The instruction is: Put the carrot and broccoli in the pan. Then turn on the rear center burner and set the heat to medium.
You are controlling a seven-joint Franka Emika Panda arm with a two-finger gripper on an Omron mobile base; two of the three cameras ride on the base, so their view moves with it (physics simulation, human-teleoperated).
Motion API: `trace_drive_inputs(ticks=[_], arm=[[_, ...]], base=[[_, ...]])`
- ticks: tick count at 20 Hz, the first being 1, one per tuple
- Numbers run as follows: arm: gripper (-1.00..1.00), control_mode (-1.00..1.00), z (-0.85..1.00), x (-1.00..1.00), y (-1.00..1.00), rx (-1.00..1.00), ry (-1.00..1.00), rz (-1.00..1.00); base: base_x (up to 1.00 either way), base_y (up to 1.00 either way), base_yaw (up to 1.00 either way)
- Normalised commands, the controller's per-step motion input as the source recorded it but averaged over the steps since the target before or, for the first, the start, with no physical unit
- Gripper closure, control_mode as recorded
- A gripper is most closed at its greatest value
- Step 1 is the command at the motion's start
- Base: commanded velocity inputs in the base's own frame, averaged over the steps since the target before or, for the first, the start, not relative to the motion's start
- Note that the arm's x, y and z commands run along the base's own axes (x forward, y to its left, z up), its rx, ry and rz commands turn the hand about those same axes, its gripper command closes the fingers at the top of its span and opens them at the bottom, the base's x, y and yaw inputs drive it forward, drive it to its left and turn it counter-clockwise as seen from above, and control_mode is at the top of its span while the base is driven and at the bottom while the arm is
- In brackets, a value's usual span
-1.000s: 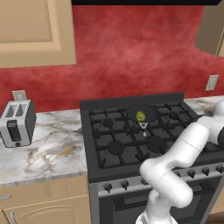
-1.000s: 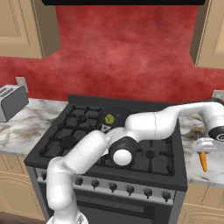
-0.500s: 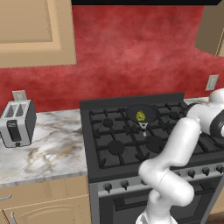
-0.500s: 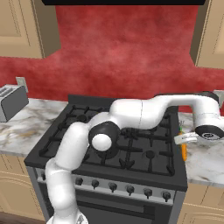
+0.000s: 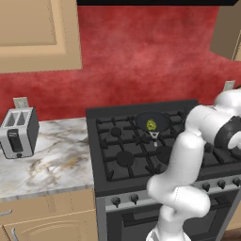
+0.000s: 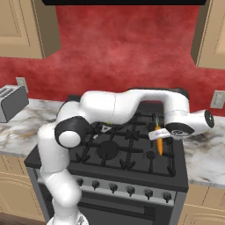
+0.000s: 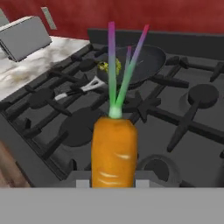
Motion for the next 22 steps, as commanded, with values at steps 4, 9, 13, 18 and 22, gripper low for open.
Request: trace_drive_inputs(ticks=[4, 9, 13, 18, 22], arm=[[1.00, -1.00, 0.45, 0.07, 0.99, -0.13, 0.03, 0.00], [1.00, -1.00, 0.28, 0.24, 1.00, -0.15, 0.11, 0.00], [1.00, -1.00, 0.04, 0.44, 0.91, -0.11, 0.10, 0.00], [1.00, -1.00, 0.00, 0.57, 0.73, -0.04, 0.06, -0.03], [1.00, -1.00, 0.00, 0.47, 0.25, 0.00, 0.01, -0.08]], base=[[0.00, 0.00, 0.00], [0.00, 0.00, 0.00], [0.00, 0.00, 0.00], [0.00, 0.00, 0.00], [0.00, 0.00, 0.00]])
